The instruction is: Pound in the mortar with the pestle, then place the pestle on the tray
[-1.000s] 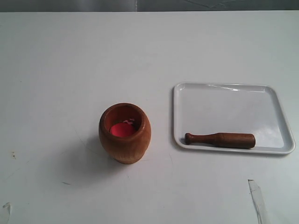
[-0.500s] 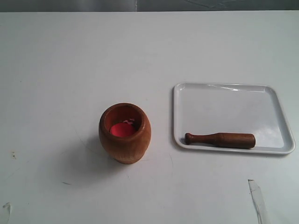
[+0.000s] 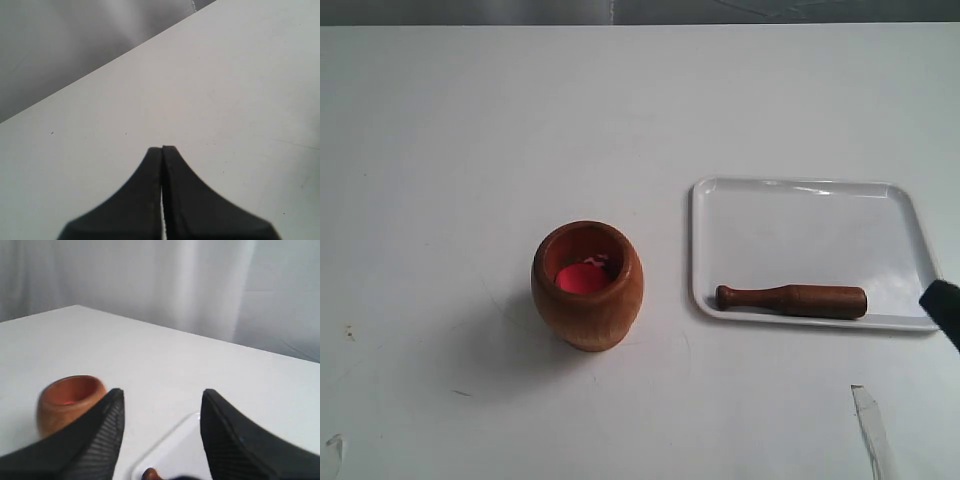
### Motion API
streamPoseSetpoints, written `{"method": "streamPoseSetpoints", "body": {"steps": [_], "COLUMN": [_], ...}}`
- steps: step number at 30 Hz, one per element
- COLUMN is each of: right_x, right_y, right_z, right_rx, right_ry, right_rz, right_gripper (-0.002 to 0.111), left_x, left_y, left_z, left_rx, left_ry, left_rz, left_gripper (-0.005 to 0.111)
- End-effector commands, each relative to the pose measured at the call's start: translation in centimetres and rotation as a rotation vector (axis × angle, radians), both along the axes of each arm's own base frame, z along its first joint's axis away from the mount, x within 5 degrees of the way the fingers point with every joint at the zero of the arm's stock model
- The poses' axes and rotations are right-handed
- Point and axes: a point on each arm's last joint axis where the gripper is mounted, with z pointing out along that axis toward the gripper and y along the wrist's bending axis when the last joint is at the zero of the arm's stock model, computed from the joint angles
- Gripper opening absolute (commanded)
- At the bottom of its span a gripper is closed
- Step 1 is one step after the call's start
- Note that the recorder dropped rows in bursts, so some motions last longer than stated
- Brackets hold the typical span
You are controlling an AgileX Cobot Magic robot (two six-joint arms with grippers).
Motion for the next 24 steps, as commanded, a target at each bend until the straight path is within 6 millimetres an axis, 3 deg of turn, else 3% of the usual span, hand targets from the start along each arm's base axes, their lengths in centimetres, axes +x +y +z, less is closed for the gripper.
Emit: {"method": "streamPoseSetpoints", "body": {"steps": [1,8,18,24], "right_x": [1.1,0.9,1.2,1.8], "right_y": [-0.6,-0.4,-0.8,-1.8], "right_z": [-1.4,-3.5,-3.5,-3.6], "right_rx": [0.073,-0.044,-0.18,-0.192], "right_ry": [-0.027,0.105,-0.003,0.013], "right_rz": [-0.129,-0.098,-0.129,-0.337], "right_gripper": [0.045,0.045,0.045,0.045], "left_x": [0.0,0.0,0.0,0.0], "left_y": [-0.1,-0.1,-0.1,-0.1], "left_z": [0.0,0.0,0.0,0.0], "left_rx": [-0.015,-0.015,-0.015,-0.015], "left_ry": [-0.004,-0.004,-0.004,-0.004], "left_rz": [-0.006,-0.006,-0.006,-0.006], "left_gripper": [0.0,0.0,0.0,0.0]}}
